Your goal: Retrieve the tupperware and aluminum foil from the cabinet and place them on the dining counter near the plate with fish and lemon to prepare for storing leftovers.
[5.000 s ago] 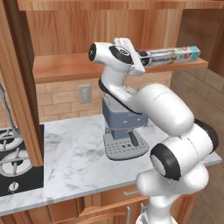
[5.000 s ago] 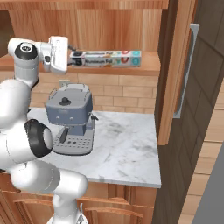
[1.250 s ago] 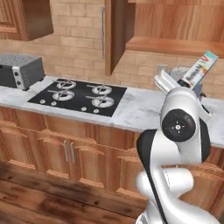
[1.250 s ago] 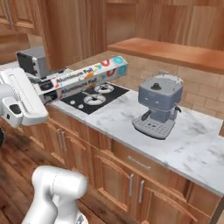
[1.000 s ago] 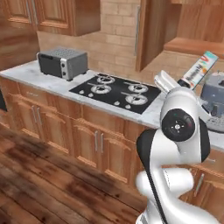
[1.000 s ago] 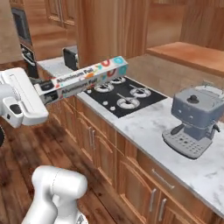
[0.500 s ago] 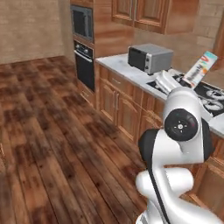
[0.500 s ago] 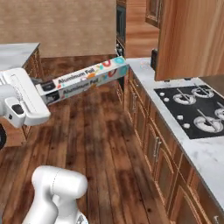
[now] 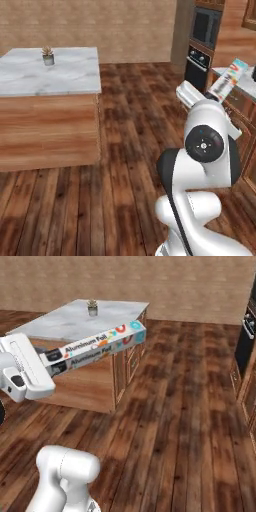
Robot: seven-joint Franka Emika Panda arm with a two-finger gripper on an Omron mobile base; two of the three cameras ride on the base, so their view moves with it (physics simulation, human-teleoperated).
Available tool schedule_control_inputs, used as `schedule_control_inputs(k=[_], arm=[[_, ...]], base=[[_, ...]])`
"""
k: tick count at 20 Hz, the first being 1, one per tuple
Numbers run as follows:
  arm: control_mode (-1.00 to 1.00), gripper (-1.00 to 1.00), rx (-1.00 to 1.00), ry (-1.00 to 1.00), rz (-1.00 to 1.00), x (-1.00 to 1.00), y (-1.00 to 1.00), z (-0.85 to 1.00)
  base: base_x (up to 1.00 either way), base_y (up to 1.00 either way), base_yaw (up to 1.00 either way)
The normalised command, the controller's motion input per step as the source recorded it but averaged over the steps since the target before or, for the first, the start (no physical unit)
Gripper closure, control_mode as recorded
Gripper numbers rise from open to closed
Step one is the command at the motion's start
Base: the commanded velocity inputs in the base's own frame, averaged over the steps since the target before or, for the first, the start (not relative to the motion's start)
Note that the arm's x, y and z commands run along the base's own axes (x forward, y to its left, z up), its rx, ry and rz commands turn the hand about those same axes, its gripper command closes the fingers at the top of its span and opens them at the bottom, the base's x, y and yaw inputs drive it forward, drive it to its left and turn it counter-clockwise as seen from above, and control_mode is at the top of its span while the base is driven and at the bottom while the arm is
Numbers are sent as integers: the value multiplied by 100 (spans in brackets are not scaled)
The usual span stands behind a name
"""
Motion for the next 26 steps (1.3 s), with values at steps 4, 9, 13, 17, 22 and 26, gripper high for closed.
schedule_control_inputs(k=[4, 9, 13, 17, 22, 26], arm=[[100, 100, 0, 0, 0, 0, 0, 0], [100, 100, 0, 0, 0, 0, 0, 0], [100, 100, 0, 0, 0, 0, 0, 0], [100, 100, 0, 0, 0, 0, 0, 0], [100, 100, 0, 0, 0, 0, 0, 0], [100, 100, 0, 0, 0, 0, 0, 0]], base=[[76, 23, 64], [100, 0, 62], [100, 0, 61], [100, 0, 61], [100, 0, 61], [100, 0, 58]])
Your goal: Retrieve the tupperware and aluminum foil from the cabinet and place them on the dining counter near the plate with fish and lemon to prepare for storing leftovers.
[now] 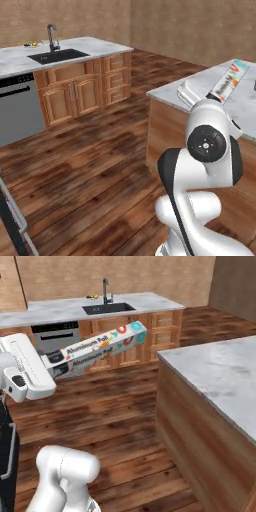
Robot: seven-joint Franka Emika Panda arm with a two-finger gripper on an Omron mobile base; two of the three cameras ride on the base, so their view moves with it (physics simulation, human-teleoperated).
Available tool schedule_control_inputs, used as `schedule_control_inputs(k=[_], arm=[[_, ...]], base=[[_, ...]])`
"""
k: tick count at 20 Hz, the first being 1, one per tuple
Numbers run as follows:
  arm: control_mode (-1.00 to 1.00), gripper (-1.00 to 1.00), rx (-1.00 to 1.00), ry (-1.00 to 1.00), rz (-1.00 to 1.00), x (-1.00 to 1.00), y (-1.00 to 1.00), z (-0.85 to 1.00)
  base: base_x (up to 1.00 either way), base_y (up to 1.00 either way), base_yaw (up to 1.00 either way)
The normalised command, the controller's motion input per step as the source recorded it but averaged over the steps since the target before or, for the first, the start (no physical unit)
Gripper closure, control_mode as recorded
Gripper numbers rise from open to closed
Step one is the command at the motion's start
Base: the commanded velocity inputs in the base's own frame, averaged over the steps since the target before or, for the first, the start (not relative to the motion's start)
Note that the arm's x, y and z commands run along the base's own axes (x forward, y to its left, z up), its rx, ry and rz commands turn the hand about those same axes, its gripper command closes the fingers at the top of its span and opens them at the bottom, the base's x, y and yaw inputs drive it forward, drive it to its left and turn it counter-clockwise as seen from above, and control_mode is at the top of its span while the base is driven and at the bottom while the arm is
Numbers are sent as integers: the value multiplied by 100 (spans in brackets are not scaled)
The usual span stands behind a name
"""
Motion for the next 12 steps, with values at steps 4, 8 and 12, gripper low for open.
schedule_control_inputs(k=[4, 8, 12], arm=[[100, 100, 0, 0, 0, 0, 0, 0], [100, 100, 0, 0, 0, 0, 0, 0], [100, 100, 0, 0, 0, 0, 0, 0]], base=[[100, 0, 54], [100, -3, 44], [100, -19, 29]])
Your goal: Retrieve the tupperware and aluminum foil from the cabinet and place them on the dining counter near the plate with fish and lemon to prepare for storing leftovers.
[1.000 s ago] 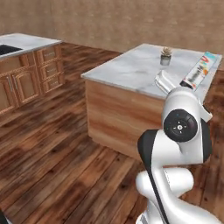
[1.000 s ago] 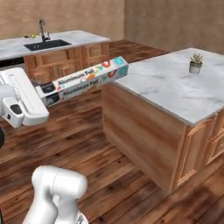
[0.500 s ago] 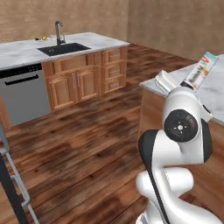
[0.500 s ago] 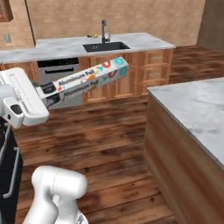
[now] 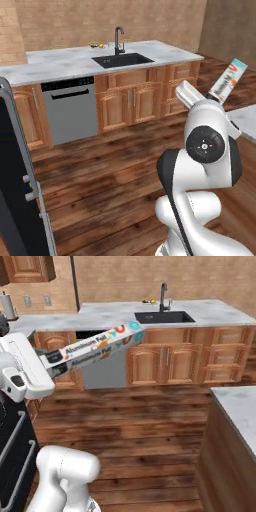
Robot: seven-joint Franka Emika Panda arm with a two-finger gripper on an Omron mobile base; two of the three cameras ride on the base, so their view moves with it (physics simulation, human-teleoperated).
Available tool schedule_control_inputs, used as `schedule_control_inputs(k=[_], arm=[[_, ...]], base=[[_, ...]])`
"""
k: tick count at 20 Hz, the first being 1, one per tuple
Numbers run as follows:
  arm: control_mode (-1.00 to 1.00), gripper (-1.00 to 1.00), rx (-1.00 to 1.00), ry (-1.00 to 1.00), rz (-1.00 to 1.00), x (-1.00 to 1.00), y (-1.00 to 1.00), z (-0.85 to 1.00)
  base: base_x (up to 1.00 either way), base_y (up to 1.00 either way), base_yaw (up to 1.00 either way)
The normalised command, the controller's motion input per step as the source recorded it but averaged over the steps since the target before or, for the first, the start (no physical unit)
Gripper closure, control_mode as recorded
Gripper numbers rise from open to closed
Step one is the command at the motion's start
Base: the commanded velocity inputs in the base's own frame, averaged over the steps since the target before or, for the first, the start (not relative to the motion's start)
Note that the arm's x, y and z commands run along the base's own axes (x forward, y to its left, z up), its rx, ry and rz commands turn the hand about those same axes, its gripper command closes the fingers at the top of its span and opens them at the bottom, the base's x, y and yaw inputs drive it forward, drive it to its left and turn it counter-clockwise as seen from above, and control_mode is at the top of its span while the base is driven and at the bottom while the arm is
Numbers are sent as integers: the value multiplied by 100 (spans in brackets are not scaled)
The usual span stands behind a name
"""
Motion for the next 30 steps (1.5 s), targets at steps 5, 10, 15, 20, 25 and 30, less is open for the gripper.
schedule_control_inputs(k=[5, 10, 15, 20, 25, 30], arm=[[100, 100, 0, 0, 0, 0, 0, 0], [100, 100, 0, 0, 0, 0, 0, 0], [100, 100, 0, 0, 0, 0, 0, 0], [100, 100, 0, 0, 0, 0, 0, 0], [100, 100, 0, 0, 0, 0, 0, 0], [100, 100, 0, 0, 0, 0, 0, 0]], base=[[100, -31, 16], [100, -18, 3], [100, -7, -5], [100, -4, -22], [99, -19, -39], [100, -23, -38]])
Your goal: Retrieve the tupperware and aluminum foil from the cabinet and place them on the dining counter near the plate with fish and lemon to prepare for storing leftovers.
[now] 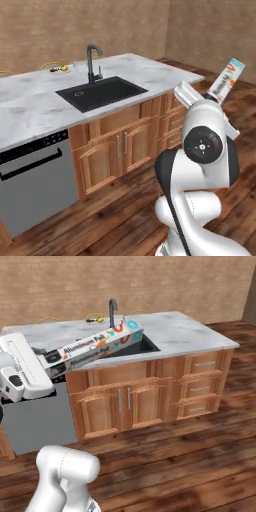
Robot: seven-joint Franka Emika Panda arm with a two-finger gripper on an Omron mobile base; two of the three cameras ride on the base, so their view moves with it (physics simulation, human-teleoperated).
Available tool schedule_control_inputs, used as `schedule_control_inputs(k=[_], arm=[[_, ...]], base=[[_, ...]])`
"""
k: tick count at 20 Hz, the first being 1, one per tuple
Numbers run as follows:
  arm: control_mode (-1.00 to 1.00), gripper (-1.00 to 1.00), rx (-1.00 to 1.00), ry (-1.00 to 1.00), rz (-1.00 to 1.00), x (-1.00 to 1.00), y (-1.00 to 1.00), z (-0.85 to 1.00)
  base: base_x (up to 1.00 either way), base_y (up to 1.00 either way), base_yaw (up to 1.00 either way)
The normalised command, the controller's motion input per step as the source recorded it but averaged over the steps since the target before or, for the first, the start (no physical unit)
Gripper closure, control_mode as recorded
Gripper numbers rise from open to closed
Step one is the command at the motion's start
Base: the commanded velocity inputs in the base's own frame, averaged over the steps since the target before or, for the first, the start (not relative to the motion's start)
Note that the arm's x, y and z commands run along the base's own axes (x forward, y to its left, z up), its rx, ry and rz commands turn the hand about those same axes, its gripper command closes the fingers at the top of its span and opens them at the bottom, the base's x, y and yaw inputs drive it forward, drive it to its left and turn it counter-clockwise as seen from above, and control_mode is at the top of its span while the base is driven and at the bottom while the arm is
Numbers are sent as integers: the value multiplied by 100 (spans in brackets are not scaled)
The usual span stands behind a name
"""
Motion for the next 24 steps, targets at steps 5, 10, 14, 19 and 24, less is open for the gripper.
schedule_control_inputs(k=[5, 10, 14, 19, 24], arm=[[100, 100, 0, 0, 0, 0, 0, 0], [100, 100, 0, 0, 0, 0, 0, 0], [100, 100, 0, 0, 0, 0, 0, 0], [100, 100, 0, 0, 0, 0, 0, 0], [100, 100, 0, 0, 0, 0, 0, 0]], base=[[100, -27, -32], [98, -82, -25], [92, -100, -14], [89, -91, -16], [89, -87, -18]])
